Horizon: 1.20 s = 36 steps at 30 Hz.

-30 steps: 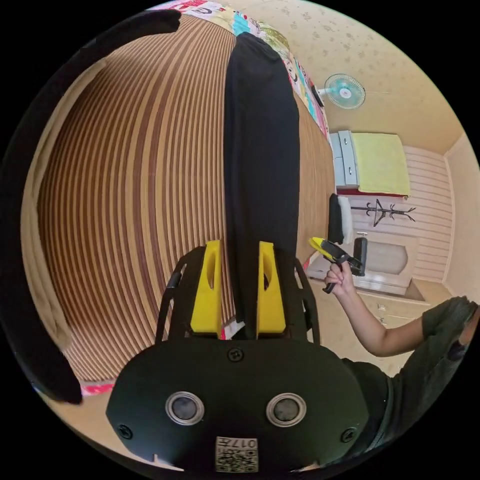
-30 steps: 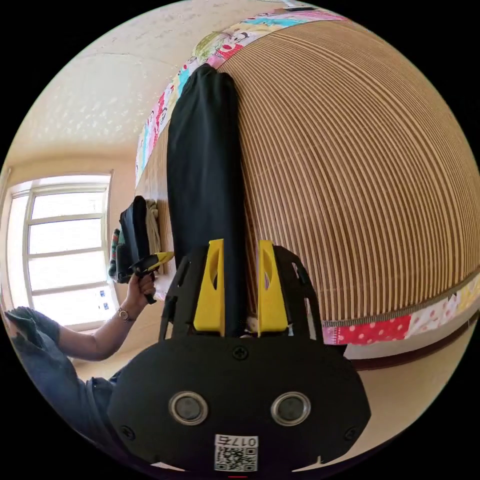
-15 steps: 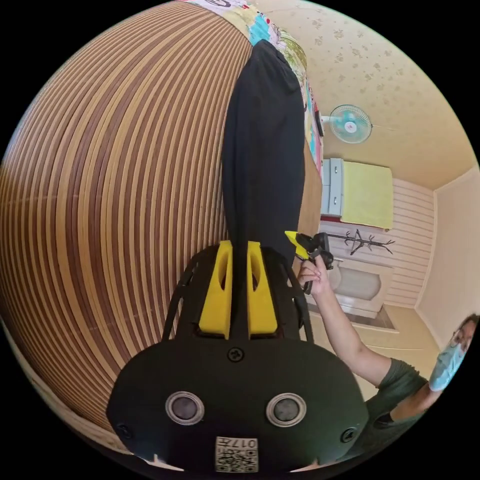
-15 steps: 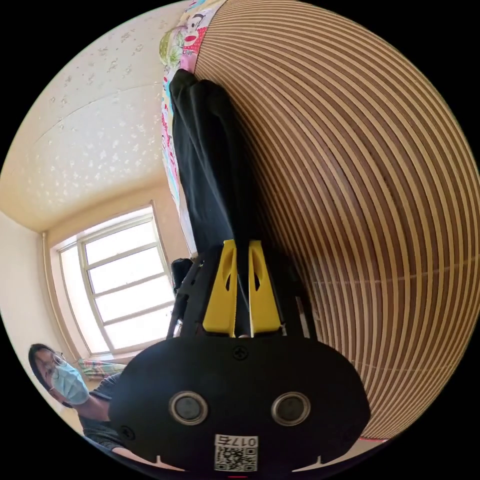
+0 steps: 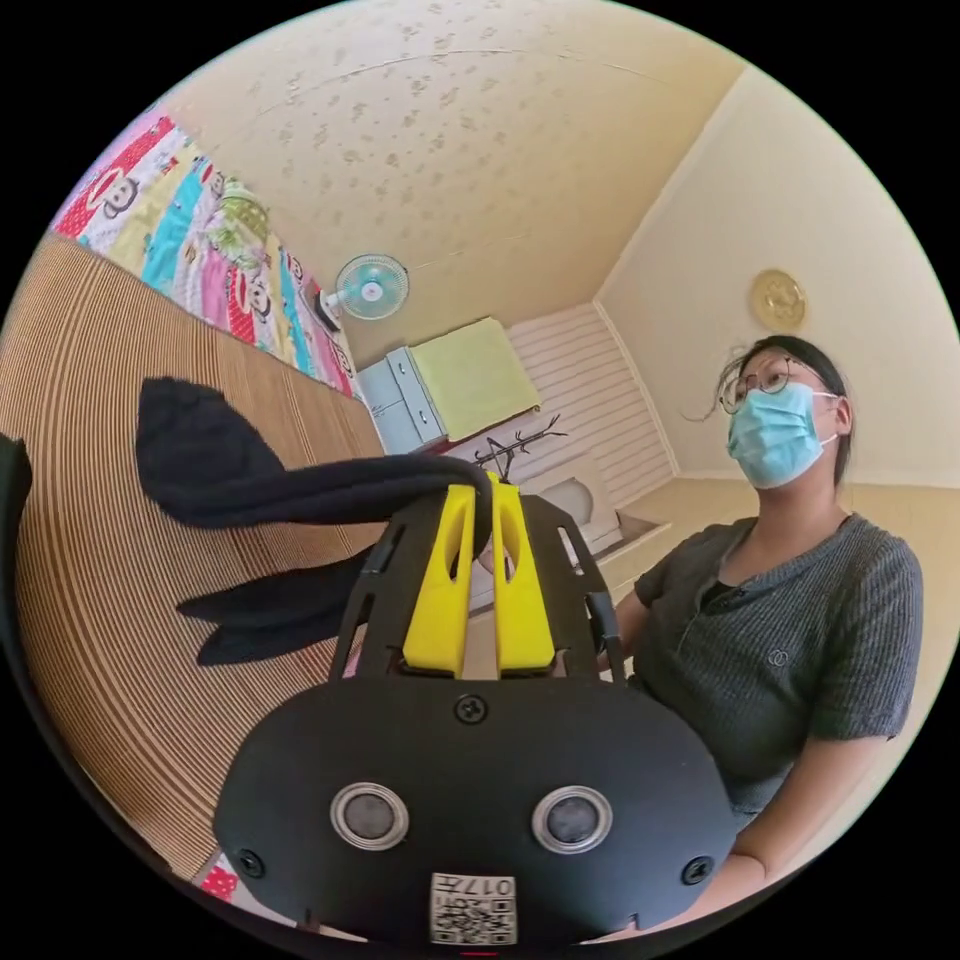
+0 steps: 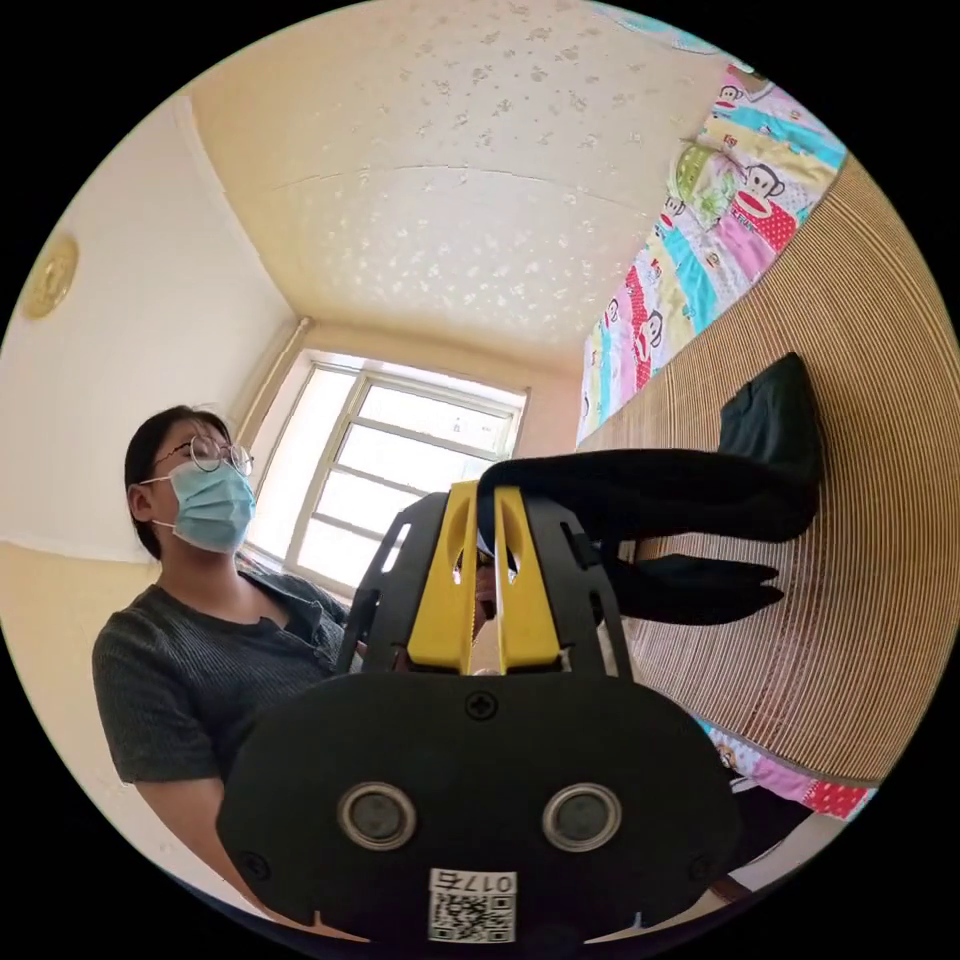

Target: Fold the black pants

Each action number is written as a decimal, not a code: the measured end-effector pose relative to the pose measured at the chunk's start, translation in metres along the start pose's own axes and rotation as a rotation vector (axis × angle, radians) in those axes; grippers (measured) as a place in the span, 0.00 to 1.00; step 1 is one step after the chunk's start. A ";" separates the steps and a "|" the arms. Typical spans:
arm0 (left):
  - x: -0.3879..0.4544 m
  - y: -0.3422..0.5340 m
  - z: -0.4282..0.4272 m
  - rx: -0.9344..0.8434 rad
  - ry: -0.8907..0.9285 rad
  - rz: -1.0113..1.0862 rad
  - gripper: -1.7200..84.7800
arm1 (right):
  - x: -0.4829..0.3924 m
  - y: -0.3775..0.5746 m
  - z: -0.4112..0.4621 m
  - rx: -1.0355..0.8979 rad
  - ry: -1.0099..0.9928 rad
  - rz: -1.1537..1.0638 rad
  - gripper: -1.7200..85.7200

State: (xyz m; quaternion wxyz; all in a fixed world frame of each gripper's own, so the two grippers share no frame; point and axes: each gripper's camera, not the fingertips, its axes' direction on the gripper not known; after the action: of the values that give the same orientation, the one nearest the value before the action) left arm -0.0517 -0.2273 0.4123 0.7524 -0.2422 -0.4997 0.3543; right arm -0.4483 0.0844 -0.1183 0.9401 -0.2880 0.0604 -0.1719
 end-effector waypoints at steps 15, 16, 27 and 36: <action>0.096 -0.075 0.032 0.005 -0.333 0.070 0.04 | -0.118 -0.087 0.041 -0.030 0.400 0.003 0.04; 0.071 -0.078 0.040 -0.005 -0.401 0.027 0.04 | -0.099 -0.101 0.055 -0.069 0.497 0.014 0.04; -0.125 -0.006 0.063 -0.165 -0.557 -0.156 0.05 | 0.019 -0.072 0.081 -0.098 0.526 0.100 0.05; -0.263 0.149 0.074 -0.518 -0.624 -0.538 0.15 | 0.130 0.137 0.017 -0.077 0.811 0.747 0.08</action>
State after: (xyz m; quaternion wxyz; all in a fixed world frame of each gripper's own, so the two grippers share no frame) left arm -0.2291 -0.3362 0.1814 0.5466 -0.1662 -0.8180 0.0669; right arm -0.2837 0.1528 -0.1837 0.8274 -0.1921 0.5219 0.0786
